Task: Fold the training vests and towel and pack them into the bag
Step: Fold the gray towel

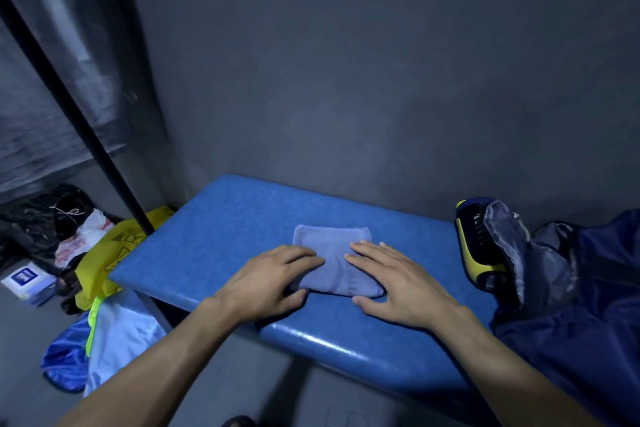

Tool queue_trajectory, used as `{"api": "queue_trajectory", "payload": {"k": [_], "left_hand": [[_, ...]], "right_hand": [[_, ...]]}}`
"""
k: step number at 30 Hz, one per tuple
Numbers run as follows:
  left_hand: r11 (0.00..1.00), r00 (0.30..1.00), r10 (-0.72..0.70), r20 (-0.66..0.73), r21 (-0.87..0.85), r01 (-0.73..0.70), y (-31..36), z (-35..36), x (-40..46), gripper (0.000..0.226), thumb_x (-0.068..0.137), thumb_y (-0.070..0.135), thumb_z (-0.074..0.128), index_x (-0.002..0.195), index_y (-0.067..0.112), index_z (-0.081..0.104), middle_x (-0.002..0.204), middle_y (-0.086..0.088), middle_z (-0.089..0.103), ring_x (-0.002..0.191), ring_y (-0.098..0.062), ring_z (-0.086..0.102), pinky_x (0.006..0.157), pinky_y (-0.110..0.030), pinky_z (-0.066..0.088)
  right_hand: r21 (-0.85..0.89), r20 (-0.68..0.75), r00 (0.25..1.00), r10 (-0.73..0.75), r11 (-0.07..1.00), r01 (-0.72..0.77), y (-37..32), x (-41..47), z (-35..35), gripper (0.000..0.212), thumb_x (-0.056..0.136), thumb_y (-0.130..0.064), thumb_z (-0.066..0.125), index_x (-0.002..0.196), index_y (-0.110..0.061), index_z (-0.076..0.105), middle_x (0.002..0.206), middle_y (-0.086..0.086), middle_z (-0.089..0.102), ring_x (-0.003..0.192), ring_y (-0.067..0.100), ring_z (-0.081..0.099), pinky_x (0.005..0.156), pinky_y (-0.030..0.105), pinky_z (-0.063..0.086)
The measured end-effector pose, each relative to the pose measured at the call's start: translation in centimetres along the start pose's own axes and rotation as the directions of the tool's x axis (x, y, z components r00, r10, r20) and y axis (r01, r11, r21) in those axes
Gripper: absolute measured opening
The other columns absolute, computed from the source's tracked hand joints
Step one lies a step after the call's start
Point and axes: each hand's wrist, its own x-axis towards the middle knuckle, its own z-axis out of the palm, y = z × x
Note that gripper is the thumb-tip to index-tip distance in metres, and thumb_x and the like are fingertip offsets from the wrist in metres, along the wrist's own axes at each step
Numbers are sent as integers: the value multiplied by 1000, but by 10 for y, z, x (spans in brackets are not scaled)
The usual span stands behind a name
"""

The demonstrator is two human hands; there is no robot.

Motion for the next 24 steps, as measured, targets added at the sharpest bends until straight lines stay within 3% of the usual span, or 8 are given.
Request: {"api": "queue_trajectory", "payload": {"k": [4, 8, 10, 12, 14, 19, 21, 24], "left_hand": [[1000, 1000, -22, -17, 7, 22, 2, 11, -5, 61, 79, 30, 50, 139, 21, 56, 139, 4, 60, 125, -19, 60, 99, -33, 53], [916, 989, -141, -37, -385, 116, 2, 6, -16, 39, 100, 39, 57, 136, 24, 62, 139, 16, 62, 132, -4, 55, 107, -25, 44], [806, 981, -193, 32, -564, 177, 2, -1, -19, 27, 101, 30, 64, 126, 23, 68, 125, 17, 69, 119, -2, 63, 101, -23, 48], [699, 964, -248, 100, -670, 249, 5, -9, -18, 18, 99, 31, 65, 111, 18, 70, 102, 12, 73, 95, -4, 65, 87, -28, 52], [611, 941, -308, 137, -730, 307, 9, -12, -16, 23, 96, 34, 63, 100, 12, 66, 81, 10, 64, 75, -5, 56, 71, -25, 47], [475, 860, -490, 144, -783, 402, 18, -6, 3, 36, 95, 43, 63, 102, 8, 67, 88, 7, 70, 80, -4, 62, 77, -28, 52], [484, 808, -573, 135, -740, 467, 17, -5, 11, 60, 79, 67, 58, 96, 11, 68, 87, 4, 72, 79, -7, 63, 78, -34, 53], [532, 750, -652, 114, -635, 560, 14, -2, 21, 67, 74, 76, 51, 90, 13, 68, 89, -4, 76, 83, -20, 70, 81, -44, 56]], "right_hand": [[-33, -48, 999, -5, 999, 3, -9, -1, 4, 63, 78, -32, 49, 138, -19, 63, 147, -3, 57, 134, 14, 54, 120, 26, 28], [148, -67, 993, 94, 985, -83, -15, -5, 0, 54, 79, -23, 51, 131, -22, 67, 139, -10, 63, 128, 5, 55, 111, 6, 28], [341, -59, 979, 193, 926, -162, -22, -7, -8, 35, 78, -25, 53, 109, -28, 70, 104, -14, 72, 94, 3, 65, 86, 18, 49], [441, -77, 952, 295, 867, -233, -27, -6, -16, 14, 78, -29, 53, 88, -29, 62, 73, -6, 62, 68, 10, 56, 66, 31, 46], [495, -42, 928, 370, 815, -302, -30, -5, -20, 3, 82, -25, 56, 80, -24, 58, 67, -2, 57, 62, 10, 49, 62, 33, 41], [558, -34, 811, 584, 685, -469, -36, 9, -11, 21, 90, -17, 57, 76, -6, 47, 62, -7, 40, 60, 12, 38, 58, 35, 31], [554, -64, 768, 637, 663, -504, -38, 15, -6, 27, 92, -23, 57, 75, -7, 45, 64, -6, 42, 63, 15, 42, 58, 36, 33], [540, -94, 720, 687, 643, -544, -41, 20, -1, 35, 94, -40, 62, 73, -16, 45, 67, -7, 53, 67, 17, 53, 62, 36, 42]]}}
